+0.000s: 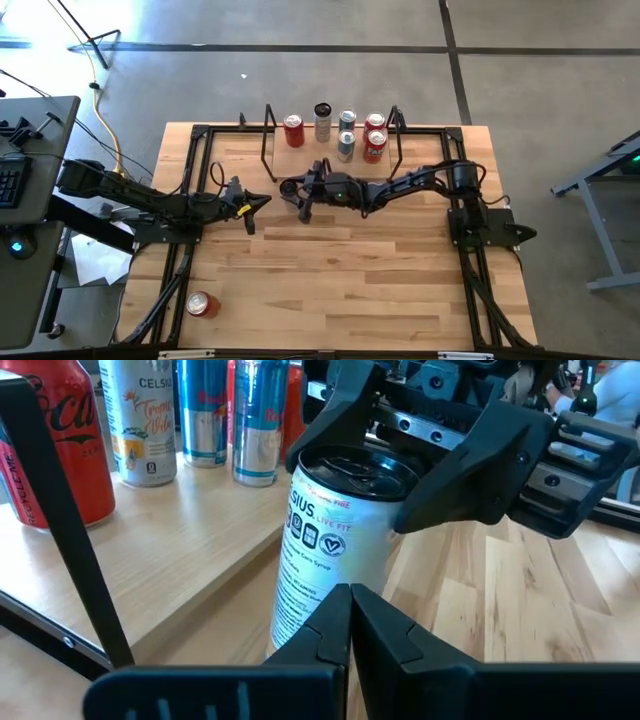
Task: Place canned beverage on shelf
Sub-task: Put the white yellow soda can on the shelf aligned with the other white yellow soda can
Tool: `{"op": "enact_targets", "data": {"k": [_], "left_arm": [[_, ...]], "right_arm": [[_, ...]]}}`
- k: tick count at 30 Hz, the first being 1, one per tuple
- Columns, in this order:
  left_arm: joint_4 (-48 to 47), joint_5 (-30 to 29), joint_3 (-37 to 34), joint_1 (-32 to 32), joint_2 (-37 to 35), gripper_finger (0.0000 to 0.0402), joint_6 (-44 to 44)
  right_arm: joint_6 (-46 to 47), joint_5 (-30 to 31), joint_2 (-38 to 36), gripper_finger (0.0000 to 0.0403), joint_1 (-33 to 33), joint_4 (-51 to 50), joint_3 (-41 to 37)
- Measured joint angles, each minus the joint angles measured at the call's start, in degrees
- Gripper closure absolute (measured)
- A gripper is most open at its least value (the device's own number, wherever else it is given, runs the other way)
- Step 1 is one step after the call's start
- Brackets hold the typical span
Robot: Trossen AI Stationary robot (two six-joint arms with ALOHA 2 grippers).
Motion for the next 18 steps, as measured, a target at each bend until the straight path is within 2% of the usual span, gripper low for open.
{"op": "enact_targets", "data": {"k": [8,18], "left_arm": [[-0.5,0.0,0.0,0.0,0.0,0.0399,0.0],[-0.6,1.2,0.0,0.0,0.0,0.0399,0.4]], "right_arm": [[-1.9,-3.3,-2.5,0.0168,-0.5,-4.2,-0.1],[-12.7,-6.7,-16.7,0.0168,-5.8,-19.3,-0.1]]}}
